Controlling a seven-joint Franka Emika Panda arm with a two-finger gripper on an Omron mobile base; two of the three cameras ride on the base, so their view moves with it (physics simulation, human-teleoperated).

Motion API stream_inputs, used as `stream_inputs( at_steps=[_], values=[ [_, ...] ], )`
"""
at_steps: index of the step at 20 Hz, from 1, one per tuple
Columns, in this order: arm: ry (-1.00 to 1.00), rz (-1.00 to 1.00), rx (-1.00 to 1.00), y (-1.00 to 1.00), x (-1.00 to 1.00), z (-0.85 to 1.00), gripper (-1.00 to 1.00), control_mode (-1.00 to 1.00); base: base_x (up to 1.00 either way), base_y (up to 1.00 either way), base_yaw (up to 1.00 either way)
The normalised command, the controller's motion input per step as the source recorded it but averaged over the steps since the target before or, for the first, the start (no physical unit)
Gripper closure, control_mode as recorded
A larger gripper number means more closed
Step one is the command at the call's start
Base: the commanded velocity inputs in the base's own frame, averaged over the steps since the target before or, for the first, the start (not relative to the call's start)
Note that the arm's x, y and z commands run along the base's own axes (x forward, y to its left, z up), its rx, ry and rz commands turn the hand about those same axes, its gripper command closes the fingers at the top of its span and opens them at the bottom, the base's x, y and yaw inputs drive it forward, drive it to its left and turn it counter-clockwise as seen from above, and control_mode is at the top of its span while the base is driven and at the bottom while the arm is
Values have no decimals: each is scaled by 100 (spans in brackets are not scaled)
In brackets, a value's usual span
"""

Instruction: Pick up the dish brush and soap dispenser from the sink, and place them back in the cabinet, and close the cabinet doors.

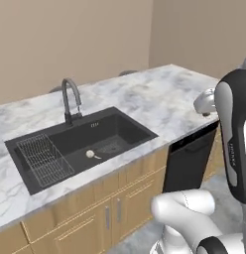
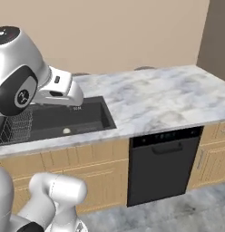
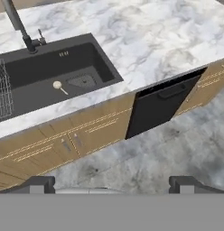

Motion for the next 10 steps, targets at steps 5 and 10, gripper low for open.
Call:
stream_inputs(
  at_steps=[5, 10],
  values=[
    [0, 0, 0, 0, 0, 0, -100, 100, 26, -8, 52],
    [0, 0, 0, 0, 0, 0, -100, 100, 45, -24, 44]
  ],
)
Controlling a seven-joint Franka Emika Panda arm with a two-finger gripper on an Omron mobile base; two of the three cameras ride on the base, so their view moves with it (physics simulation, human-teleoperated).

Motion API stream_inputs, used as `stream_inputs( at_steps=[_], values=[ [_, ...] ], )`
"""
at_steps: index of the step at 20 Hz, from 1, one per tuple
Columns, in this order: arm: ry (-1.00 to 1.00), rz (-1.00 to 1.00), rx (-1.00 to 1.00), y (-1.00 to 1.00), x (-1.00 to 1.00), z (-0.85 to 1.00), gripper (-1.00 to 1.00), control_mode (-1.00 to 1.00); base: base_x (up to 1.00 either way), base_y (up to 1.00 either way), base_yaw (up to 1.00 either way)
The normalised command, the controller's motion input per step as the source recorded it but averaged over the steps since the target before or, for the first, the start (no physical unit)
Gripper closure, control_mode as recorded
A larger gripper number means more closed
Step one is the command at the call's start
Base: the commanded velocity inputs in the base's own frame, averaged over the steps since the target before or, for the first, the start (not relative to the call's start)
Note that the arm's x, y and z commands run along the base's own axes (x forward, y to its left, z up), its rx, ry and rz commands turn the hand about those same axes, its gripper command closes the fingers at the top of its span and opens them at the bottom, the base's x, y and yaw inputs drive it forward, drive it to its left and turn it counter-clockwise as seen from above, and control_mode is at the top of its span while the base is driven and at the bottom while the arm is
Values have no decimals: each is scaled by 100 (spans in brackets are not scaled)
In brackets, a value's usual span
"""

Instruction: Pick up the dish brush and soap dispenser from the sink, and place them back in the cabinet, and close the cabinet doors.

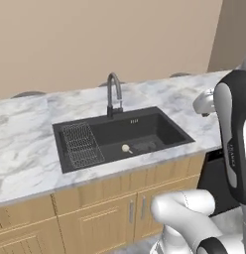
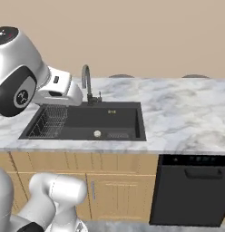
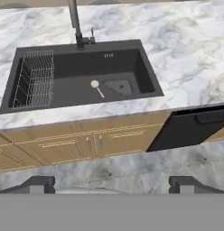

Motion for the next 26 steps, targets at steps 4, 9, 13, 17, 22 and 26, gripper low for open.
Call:
stream_inputs(
  at_steps=[4, 9, 13, 17, 22, 26],
  values=[
    [0, 0, 0, 0, 0, 0, -100, 100, 55, -40, 40],
    [0, 0, 0, 0, 0, 0, -100, 100, 47, -45, 35],
    [0, 0, 0, 0, 0, 0, -100, 100, 37, -46, 23],
    [0, 0, 0, 0, 0, 0, -100, 100, 31, -41, 10],
    [0, 0, 0, 0, 0, 0, -100, 100, 32, -33, 3],
    [0, 0, 0, 0, 0, 0, -100, 100, 28, -9, -4]
  ],
)
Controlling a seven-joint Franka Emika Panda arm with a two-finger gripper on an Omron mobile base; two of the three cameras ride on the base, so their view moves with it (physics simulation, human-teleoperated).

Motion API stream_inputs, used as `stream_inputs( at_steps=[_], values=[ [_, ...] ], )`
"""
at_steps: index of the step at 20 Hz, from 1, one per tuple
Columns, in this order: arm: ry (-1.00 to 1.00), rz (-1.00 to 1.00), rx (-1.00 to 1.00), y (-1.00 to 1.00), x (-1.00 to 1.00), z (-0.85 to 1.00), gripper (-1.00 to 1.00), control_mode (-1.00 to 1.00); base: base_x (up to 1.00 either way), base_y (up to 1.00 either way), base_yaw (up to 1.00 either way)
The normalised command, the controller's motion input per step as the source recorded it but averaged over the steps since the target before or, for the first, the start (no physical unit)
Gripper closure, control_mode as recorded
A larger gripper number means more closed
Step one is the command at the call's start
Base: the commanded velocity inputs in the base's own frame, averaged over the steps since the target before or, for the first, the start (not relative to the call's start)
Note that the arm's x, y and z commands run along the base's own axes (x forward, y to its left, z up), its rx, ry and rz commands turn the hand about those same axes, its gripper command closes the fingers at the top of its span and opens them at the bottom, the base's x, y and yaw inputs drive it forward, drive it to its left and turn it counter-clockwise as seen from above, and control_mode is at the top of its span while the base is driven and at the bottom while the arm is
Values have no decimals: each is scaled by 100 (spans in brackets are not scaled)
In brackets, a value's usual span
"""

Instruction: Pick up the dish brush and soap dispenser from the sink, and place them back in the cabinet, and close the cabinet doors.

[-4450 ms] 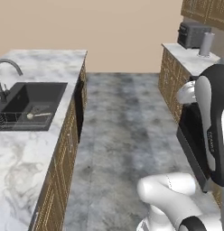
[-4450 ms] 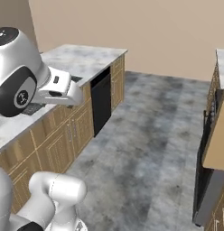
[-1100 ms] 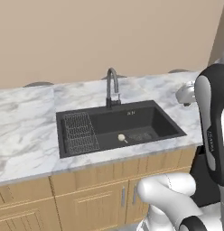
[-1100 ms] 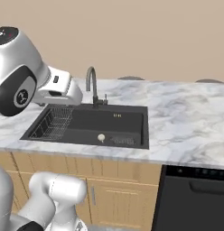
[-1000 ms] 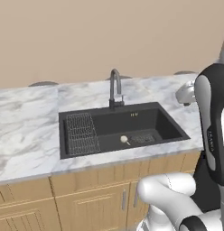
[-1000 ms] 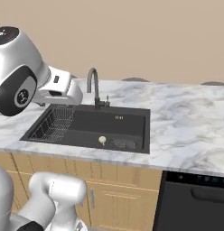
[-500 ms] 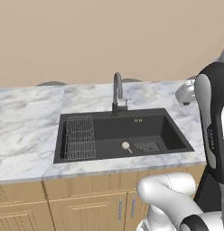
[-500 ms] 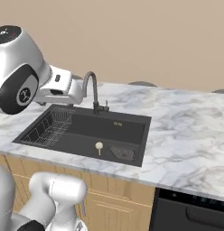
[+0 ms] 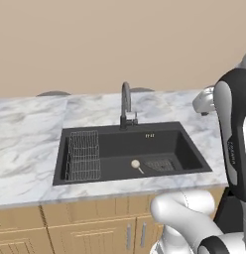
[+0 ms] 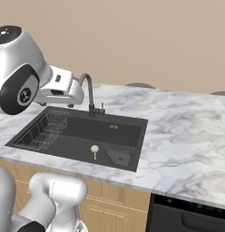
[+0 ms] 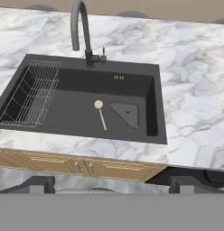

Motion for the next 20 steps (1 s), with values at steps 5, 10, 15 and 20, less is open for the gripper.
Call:
stream_inputs(
  at_steps=[5, 10, 15, 20],
  values=[
    [0, 0, 0, 0, 0, 0, -100, 100, 36, 0, -14],
    [0, 0, 0, 0, 0, 0, -100, 100, 40, 0, -14],
    [0, 0, 0, 0, 0, 0, -100, 100, 34, 0, -11],
    [0, 0, 0, 0, 0, 0, -100, 100, 23, 0, -4]
  ],
)
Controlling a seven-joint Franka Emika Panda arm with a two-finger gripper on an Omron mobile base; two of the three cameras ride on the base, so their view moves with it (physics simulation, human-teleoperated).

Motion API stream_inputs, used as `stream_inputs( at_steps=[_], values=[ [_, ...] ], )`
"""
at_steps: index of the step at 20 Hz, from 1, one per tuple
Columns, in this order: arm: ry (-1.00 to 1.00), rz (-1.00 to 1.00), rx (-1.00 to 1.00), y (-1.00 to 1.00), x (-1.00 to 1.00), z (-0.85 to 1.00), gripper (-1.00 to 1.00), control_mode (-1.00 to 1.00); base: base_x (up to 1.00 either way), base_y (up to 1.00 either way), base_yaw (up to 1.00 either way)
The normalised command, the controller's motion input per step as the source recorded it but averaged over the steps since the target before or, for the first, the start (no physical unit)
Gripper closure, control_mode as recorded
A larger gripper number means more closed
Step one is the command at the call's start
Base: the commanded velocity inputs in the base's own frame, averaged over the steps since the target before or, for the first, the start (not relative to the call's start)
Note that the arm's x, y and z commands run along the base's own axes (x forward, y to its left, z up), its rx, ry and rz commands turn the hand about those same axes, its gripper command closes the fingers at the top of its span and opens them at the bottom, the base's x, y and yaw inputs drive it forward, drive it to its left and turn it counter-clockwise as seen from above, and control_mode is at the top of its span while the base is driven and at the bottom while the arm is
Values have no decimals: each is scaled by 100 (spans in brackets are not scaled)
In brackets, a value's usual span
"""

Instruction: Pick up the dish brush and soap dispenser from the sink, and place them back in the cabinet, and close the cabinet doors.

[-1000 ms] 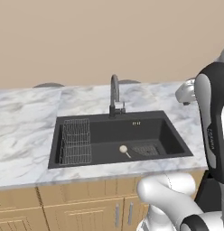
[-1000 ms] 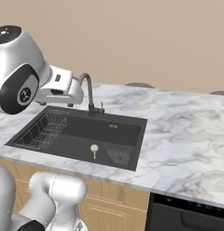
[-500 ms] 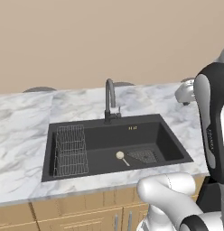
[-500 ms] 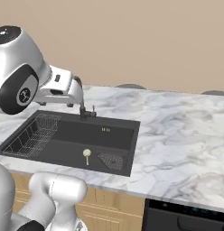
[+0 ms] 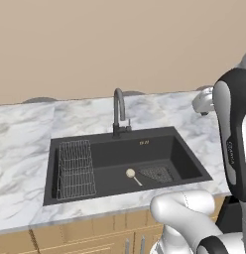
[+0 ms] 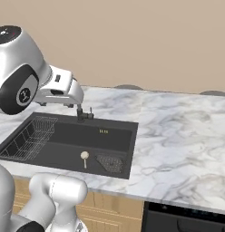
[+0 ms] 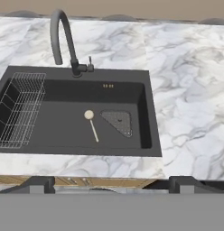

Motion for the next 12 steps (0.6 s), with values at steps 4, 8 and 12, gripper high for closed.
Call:
stream_inputs(
  at_steps=[4, 8, 12],
  values=[
    [0, 0, 0, 0, 0, 0, -100, 100, 20, 0, -6],
    [0, 0, 0, 0, 0, 0, -100, 100, 22, 0, -9],
    [0, 0, 0, 0, 0, 0, -100, 100, 12, 0, -4]
  ],
)
